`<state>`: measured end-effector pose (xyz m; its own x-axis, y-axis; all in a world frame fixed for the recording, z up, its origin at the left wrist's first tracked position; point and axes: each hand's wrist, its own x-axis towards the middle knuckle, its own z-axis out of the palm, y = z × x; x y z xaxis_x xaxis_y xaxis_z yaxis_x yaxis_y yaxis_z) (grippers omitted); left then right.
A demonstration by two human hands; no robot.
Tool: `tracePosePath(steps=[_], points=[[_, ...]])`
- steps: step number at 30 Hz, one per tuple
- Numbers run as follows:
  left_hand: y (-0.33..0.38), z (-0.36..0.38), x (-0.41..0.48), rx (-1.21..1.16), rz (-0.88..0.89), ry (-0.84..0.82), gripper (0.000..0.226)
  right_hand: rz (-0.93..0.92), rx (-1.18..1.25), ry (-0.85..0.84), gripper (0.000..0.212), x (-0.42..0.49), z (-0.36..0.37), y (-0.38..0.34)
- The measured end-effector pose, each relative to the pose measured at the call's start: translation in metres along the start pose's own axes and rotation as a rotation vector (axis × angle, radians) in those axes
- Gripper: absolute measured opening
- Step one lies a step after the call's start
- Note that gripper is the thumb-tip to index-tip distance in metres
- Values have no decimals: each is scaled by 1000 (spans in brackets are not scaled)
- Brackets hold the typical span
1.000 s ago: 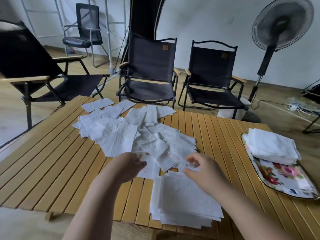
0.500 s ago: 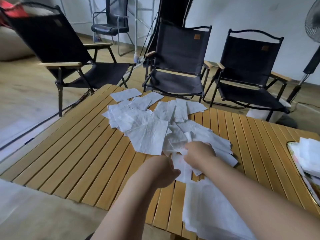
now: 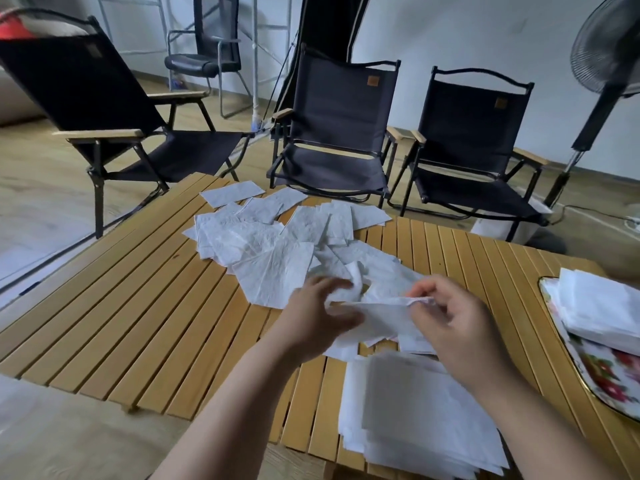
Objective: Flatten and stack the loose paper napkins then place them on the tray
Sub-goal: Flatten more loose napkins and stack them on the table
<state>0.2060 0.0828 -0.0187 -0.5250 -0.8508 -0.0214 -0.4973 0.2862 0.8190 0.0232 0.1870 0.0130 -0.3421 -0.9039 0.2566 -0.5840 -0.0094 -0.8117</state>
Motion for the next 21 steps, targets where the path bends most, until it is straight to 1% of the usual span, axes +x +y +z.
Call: tracePosePath(steps=[1,2,4,5,6,10,12,14,17,19,21], points=[[4,2,-3,-70,15,-48,23,46,74,31,20,-9,-7,-2],[9,3,-7,-149,29,-91,7,94,141,46,20,-17,-14,-3],[16,8,-15,-285,26,-180,13,219,275,1,19,-32,-27,-6],[18,11,-18,-320,12,-217,15,286,303,-38,22,-38,-32,-5],[22,13,-21,-320,11,-242,18,340,280,-62,24,-43,-37,-1],[29,25,-24,-142,23,-283,32,502,116,-106,16,-54,-54,22],[30,27,-21,-70,14,-324,35,537,75,-154,14,-55,-61,30],[29,28,-19,-2,3,-370,32,534,37,-182,11,-55,-67,35],[24,35,-18,82,-13,-375,30,532,-130,-238,10,-55,-72,48],[20,41,-18,150,-1,-393,31,553,-250,-317,17,-56,-71,56],[15,44,-15,216,-1,-379,35,570,-352,-368,29,-57,-68,60]])
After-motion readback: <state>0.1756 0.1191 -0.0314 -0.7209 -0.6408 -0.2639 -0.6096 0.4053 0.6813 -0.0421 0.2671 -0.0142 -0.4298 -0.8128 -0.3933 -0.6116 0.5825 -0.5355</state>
